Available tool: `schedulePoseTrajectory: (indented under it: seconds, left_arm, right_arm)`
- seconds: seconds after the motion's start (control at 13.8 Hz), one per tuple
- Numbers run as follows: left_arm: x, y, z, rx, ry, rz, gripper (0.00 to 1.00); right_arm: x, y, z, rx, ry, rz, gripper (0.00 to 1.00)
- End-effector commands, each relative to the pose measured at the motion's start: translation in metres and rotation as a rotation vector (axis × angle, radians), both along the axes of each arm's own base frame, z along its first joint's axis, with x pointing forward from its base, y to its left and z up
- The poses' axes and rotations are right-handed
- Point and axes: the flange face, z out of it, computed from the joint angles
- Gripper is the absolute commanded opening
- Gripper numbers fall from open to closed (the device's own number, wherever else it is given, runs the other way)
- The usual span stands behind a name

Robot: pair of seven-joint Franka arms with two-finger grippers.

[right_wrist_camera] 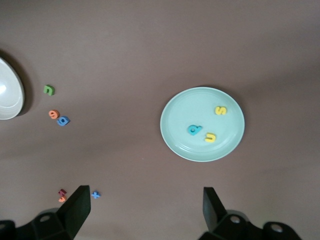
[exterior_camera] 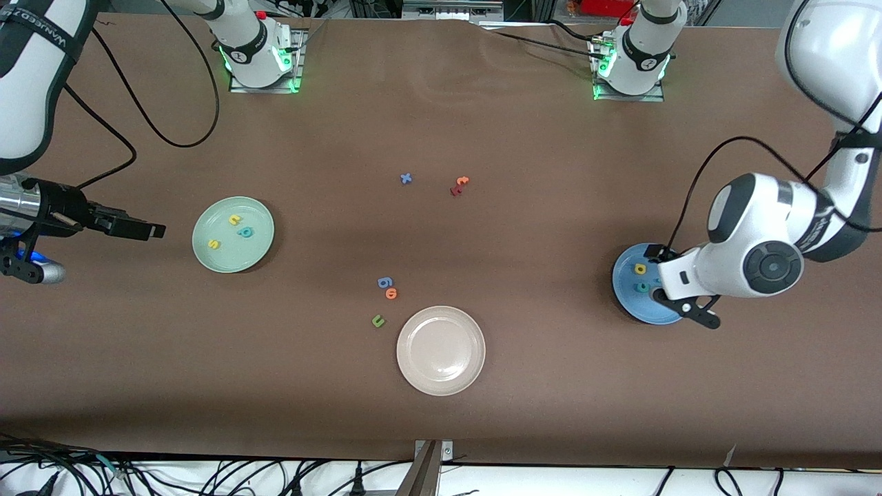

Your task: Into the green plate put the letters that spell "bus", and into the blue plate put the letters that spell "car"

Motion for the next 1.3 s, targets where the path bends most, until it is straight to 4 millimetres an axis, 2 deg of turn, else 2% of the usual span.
schedulePoseTrajectory:
  seconds: [0.0, 0.14, 0.29, 0.36, 0.43, 0.51, 0.65, 0.8, 0.87, 1.01, 1.16, 1.23]
  left_arm:
    - [-0.018, 0.007, 0.057, 0.038, -0.005, 0.037, 1.00]
    - [-0.027, 0.009, 0.093, 0.085, -0.022, 0.109, 1.00]
    - [-0.031, 0.009, 0.125, 0.117, -0.014, 0.184, 1.00]
    - [-0.033, 0.012, 0.131, 0.123, -0.012, 0.187, 1.00]
    - [-0.040, 0.016, 0.148, 0.132, -0.030, 0.202, 1.00]
    - [-0.047, 0.010, 0.154, 0.109, -0.026, 0.221, 1.00]
    - [-0.065, 0.028, 0.176, 0.044, -0.029, 0.324, 1.00]
    - [-0.079, 0.037, 0.190, 0.028, -0.039, 0.365, 1.00]
    - [-0.083, 0.045, 0.195, 0.036, -0.051, 0.399, 1.00]
    - [-0.090, 0.051, 0.214, 0.015, -0.081, 0.490, 1.00]
    - [-0.093, 0.047, 0.223, -0.003, -0.095, 0.497, 1.00]
    - [-0.093, 0.045, 0.225, 0.004, -0.108, 0.500, 1.00]
  right_arm:
    - [0.018, -0.007, 0.003, 0.031, -0.015, 0.022, 1.00]
    - [0.026, -0.015, 0.007, 0.029, -0.027, 0.055, 1.00]
    - [0.022, -0.018, 0.008, -0.004, -0.005, 0.106, 1.00]
    - [0.018, -0.017, 0.014, -0.041, 0.001, 0.146, 1.00]
    - [0.012, -0.010, 0.026, -0.077, -0.006, 0.192, 0.99]
    - [0.006, 0.001, 0.035, -0.140, -0.007, 0.241, 0.99]
    - [-0.007, 0.014, 0.045, -0.226, -0.039, 0.279, 0.98]
    - [-0.025, 0.012, 0.053, -0.217, -0.113, 0.278, 0.98]
    - [-0.033, 0.013, 0.054, -0.213, -0.139, 0.279, 0.99]
    - [-0.043, 0.024, 0.039, -0.199, -0.114, 0.301, 0.99]
    - [-0.040, 0.026, 0.029, -0.206, -0.106, 0.305, 0.99]
    - [-0.038, 0.027, 0.031, -0.208, -0.121, 0.306, 0.99]
